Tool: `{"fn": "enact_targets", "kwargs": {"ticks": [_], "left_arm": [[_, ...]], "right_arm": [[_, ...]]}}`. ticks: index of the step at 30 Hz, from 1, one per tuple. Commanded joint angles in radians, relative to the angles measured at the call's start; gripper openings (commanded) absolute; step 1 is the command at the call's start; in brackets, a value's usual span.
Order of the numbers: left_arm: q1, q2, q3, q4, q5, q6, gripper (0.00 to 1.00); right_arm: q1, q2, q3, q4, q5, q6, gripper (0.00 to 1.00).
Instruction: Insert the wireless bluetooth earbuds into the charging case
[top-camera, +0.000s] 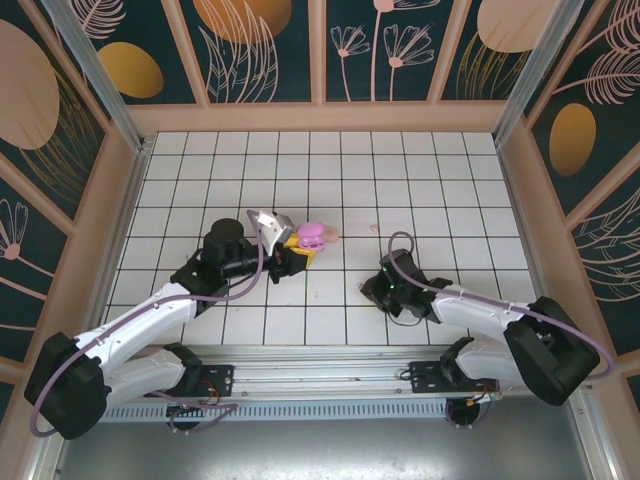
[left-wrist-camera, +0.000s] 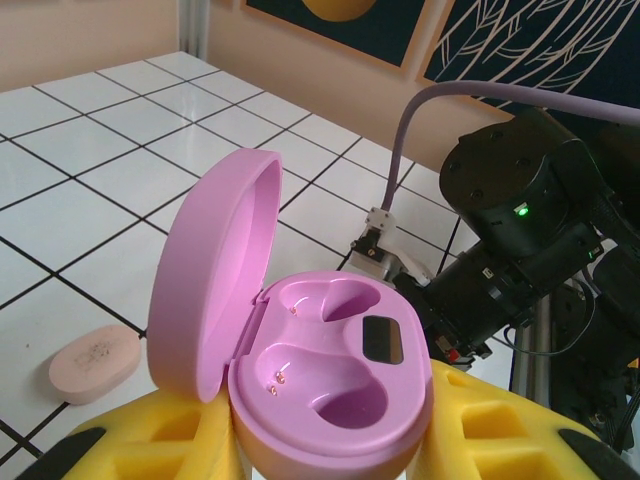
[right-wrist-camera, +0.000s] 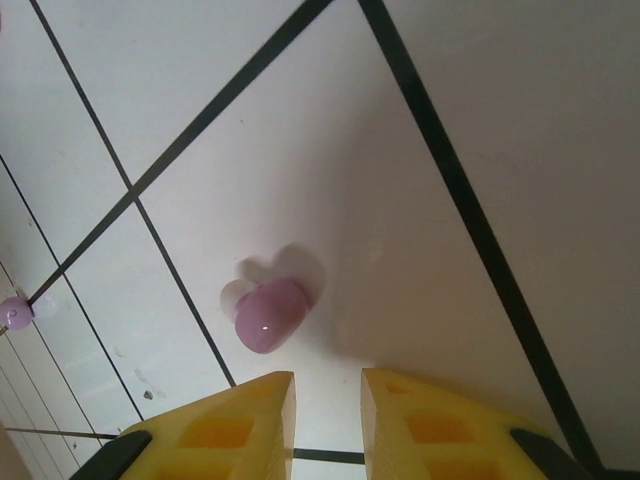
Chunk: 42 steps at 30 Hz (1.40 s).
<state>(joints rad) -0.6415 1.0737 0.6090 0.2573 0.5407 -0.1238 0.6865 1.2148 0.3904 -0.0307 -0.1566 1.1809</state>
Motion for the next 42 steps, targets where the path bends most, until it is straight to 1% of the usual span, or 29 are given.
{"fn": "enact_targets", "kwargs": {"ticks": [1,13,25,42], "left_arm": [[-0.003,-0.005,-0.001,0.006,0.007,0.019,0.21],[-0.002,-0.018,0.000,-0.011,0.002,0.021,0.21],[-0.003,-0.027,0.001,-0.021,-0.003,0.031,0.21],[-0.002,-0.038,-0.005,-0.036,-0.008,0.039,0.21]], "right_arm": [[0.002,0.018,0.038,0.023,0.017,-0.029,0.23],[-0.009,0.109,0.115,0.001,0.007,-0.094,0.21],[-0.027,0.155,0.149,-0.013,0.009,-0.134,0.21],[-0.030,0.231,0.188,-0.040,0.018,-0.181,0.24]]}}
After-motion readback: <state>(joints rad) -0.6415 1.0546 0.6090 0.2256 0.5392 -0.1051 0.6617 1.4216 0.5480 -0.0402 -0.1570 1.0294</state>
